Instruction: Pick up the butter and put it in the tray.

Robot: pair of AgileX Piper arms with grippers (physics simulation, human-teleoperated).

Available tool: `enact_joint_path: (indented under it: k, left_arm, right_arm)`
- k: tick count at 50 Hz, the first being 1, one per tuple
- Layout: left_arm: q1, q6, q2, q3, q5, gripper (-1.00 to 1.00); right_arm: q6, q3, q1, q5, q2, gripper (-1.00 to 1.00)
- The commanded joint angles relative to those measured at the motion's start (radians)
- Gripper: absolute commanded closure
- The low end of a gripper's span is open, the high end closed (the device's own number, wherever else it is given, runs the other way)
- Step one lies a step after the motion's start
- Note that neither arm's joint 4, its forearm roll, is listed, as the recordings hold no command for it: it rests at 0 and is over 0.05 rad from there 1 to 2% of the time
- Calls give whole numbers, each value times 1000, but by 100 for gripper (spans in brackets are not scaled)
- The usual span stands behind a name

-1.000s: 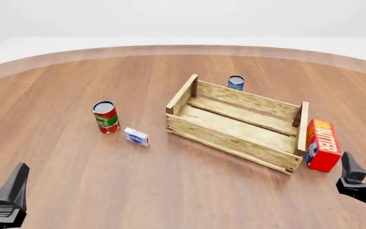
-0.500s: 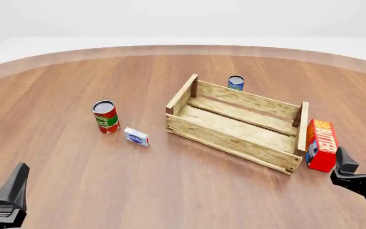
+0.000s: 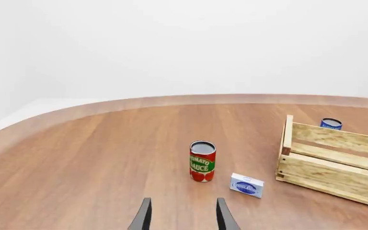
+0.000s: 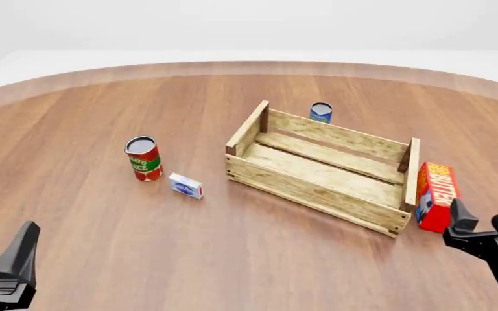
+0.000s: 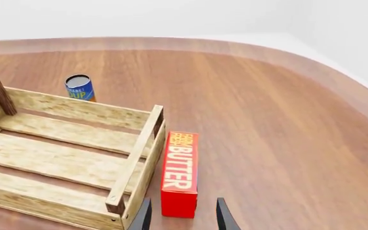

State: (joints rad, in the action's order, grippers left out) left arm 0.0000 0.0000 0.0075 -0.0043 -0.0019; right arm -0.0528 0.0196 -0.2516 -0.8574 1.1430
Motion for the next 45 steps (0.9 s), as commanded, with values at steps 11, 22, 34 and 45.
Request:
enact_joint_path:
  k: [11, 22, 34, 45]
  left_arm:
    - [0, 0, 0, 0, 0, -100]
    - [0, 0, 0, 0, 0, -100]
    - [0, 0, 0, 0, 0, -100]
    - [0, 0, 0, 0, 0, -100]
  right_arm:
    - [-7, 10, 5, -140, 182, -100]
    - [-4, 36, 10, -170, 244, -100]
    - [-5, 59, 15, -204, 310, -100]
    - [-10, 72, 9, -232, 364, -100]
